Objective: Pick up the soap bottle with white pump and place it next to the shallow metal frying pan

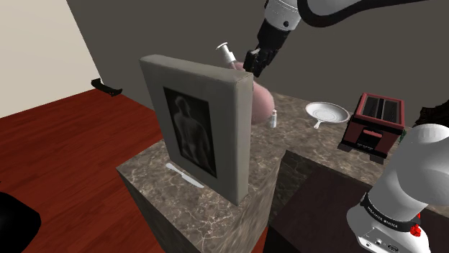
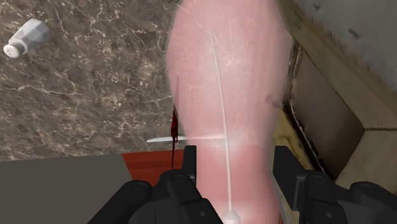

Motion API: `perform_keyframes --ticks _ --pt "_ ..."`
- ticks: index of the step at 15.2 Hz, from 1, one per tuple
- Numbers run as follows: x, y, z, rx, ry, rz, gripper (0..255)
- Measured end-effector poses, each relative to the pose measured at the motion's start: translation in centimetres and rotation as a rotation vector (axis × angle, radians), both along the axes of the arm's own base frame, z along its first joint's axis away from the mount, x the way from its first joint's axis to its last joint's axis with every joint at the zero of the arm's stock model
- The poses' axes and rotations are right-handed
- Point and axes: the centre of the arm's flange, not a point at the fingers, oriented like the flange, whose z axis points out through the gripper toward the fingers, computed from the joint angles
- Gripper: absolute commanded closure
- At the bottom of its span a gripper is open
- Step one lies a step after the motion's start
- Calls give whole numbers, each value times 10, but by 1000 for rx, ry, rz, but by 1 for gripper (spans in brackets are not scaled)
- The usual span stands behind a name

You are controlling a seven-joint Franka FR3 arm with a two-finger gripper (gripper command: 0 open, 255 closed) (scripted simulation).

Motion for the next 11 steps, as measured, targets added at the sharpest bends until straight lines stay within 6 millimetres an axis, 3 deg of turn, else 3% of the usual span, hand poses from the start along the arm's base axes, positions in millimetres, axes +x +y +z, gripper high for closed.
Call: perform_keyframes --ticks 11 --pt "0 0 59 0 0 0 255"
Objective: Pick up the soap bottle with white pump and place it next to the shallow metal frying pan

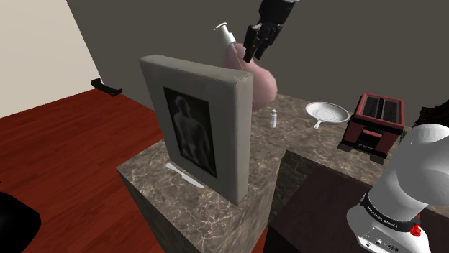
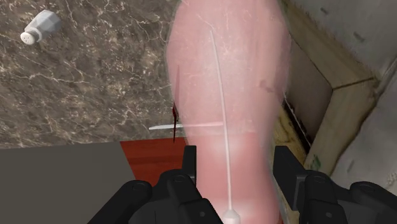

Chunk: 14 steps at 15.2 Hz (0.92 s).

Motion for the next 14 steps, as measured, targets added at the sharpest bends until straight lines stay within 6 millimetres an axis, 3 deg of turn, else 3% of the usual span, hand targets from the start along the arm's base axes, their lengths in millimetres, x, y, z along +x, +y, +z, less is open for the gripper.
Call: perform_keyframes --ticks 4,6,14 --pt "1 1 22 0 0 0 255" --pt "-3 -14 25 0 0 0 255" --pt "-32 -114 27 0 0 -1 255"
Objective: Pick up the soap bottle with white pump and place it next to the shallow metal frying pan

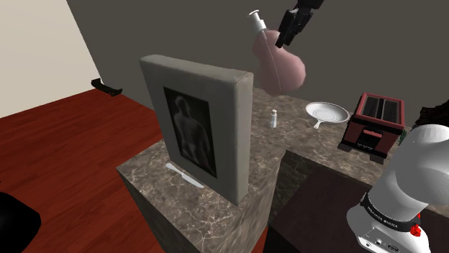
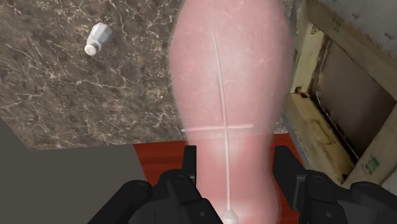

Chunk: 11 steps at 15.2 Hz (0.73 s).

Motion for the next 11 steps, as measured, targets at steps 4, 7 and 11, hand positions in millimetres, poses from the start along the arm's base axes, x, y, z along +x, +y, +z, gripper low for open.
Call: perform_keyframes --ticks 4,7,11 --pt "-11 -50 -2 0 0 0 255" --pt "-21 -89 0 0 0 0 255" --pt "-32 -143 1 0 0 0 255"
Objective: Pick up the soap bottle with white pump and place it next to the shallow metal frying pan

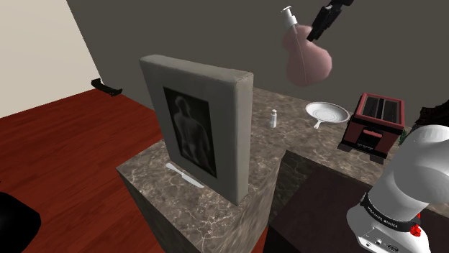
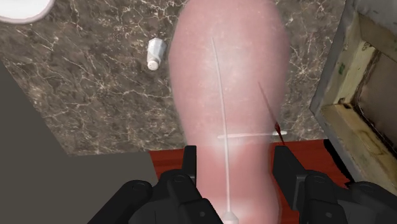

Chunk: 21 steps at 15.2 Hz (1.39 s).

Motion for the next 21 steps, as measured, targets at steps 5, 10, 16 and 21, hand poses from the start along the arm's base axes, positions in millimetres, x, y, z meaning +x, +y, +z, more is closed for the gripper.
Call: perform_keyframes --ticks 5,10,16,21 --pt "-19 -59 0 1 0 0 255" --pt "-25 -73 -21 0 0 1 255" --pt "-23 -74 -52 0 0 1 255" --pt "-24 -74 -79 0 0 2 255"
